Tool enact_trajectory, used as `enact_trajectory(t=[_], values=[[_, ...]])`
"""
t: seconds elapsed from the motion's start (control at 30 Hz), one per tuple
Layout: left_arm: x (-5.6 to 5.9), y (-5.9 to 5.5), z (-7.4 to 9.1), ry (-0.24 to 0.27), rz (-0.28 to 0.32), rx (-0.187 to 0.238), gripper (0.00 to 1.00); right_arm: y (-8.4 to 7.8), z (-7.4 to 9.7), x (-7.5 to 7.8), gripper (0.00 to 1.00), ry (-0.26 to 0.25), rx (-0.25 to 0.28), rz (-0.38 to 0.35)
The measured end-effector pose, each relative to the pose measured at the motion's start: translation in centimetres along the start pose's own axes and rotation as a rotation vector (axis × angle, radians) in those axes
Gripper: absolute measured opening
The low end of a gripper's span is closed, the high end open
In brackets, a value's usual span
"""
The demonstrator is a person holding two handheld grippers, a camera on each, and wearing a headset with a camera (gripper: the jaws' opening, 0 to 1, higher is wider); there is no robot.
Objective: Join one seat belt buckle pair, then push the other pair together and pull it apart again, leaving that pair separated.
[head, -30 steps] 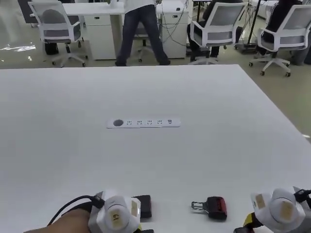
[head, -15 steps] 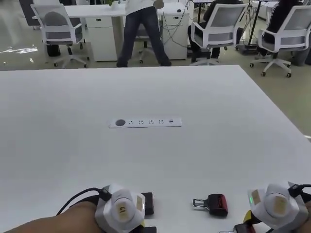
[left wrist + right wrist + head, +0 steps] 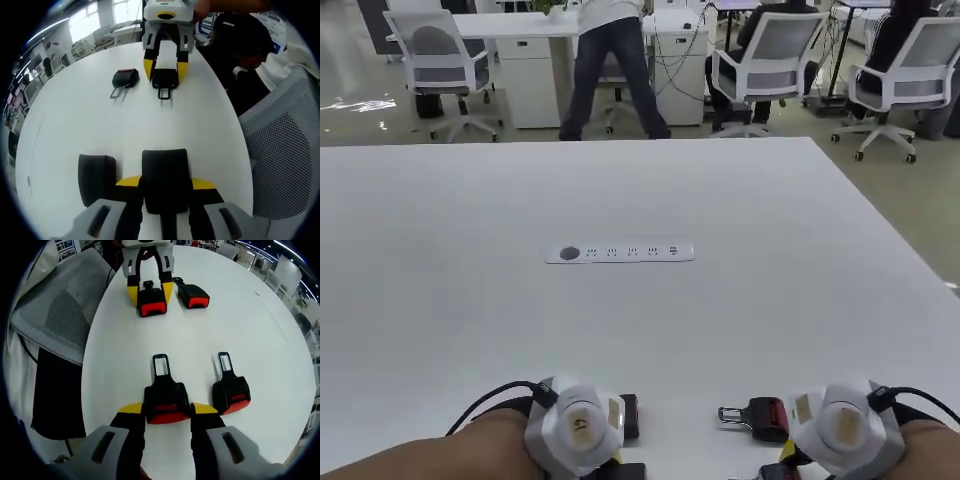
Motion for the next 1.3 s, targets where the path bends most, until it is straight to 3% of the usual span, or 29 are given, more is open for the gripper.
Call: enact_trajectory(t=[0.3, 0.7, 0.97, 1.3], values=[[0.1, 0.0, 0.0, 0.000, 0.001, 0.004, 0.35, 3.4, -1.5, -1.2, 0.33, -0.006, 0.055, -0.018], [-0.1, -0.1, 0.1, 0.005, 0.010, 0.004, 0.35, 6.1, -2.8, -1.6, 0.33, -0.037, 0.085, -0.036], [0.1, 0.0, 0.1, 0.006, 0.010, 0.000, 0.35, 7.0, -3.0, -1.5, 0.33, -0.054, 0.086, -0.026], [0.0, -0.1, 0.0, 0.002, 0.001, -0.002, 0.35, 7.6, -3.3, -1.9, 0.33, -0.026, 0.130, 0.000]])
Point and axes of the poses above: the centre of the closed fingertips' face, and the gripper's own axes: z roughly backward along the fingers, x roughly to its right, y roughly out of its top, the point moved 5 cm from there along z, roughly backward along the fingers, and after that the axes turned 4 degrees about -y, right-handed, at the moved point
